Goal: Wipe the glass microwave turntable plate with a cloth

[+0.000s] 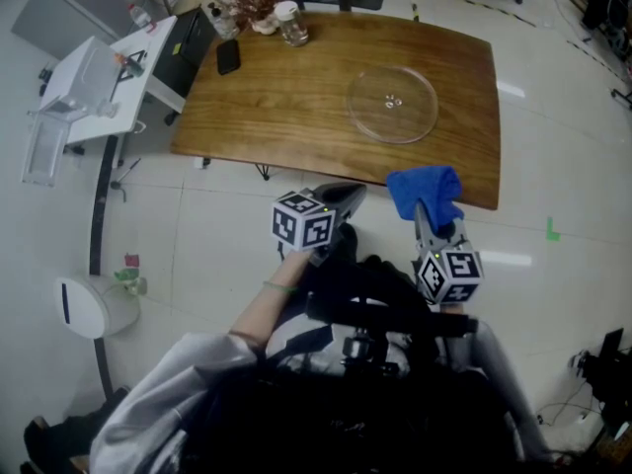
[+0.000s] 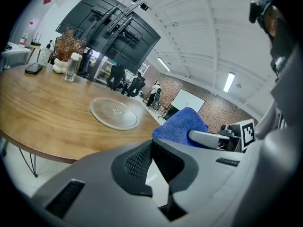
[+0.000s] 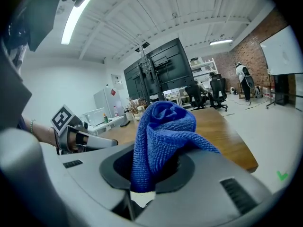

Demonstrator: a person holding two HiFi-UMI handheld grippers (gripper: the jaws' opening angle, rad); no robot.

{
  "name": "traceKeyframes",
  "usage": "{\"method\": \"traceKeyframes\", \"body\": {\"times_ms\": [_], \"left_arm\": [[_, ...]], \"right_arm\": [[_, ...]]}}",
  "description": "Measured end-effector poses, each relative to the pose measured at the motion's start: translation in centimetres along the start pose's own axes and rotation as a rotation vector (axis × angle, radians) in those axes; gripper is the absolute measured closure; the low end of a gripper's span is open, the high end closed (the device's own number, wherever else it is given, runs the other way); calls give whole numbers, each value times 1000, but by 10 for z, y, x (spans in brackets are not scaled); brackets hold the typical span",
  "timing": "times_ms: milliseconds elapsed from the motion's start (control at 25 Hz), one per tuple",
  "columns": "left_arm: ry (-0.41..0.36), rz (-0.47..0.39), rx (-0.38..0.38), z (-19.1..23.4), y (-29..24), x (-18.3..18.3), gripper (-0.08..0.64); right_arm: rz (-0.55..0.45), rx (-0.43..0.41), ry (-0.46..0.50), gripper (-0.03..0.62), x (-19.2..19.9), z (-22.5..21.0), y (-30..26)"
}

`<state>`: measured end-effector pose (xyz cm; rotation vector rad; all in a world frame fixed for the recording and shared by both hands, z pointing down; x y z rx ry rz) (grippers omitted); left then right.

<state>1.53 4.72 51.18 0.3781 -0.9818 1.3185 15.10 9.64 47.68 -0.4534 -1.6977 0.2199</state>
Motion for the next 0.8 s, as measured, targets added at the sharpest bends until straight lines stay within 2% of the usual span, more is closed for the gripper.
{"method": "traceKeyframes", "body": {"times_ms": [800], "left_arm": [[-4,14,-5,-3,-10,4,566]], "right_arm": [[19,3,-21,523,7,-12,1]]}}
Point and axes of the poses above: the fingertips, and each gripper's own axes: y backward along the fingers, z to its left, x out of its underside, the point moved 2 cm from there along y, backward along the fingers, and after that the axes turned 10 degrees about x, right-handed, at the moved point
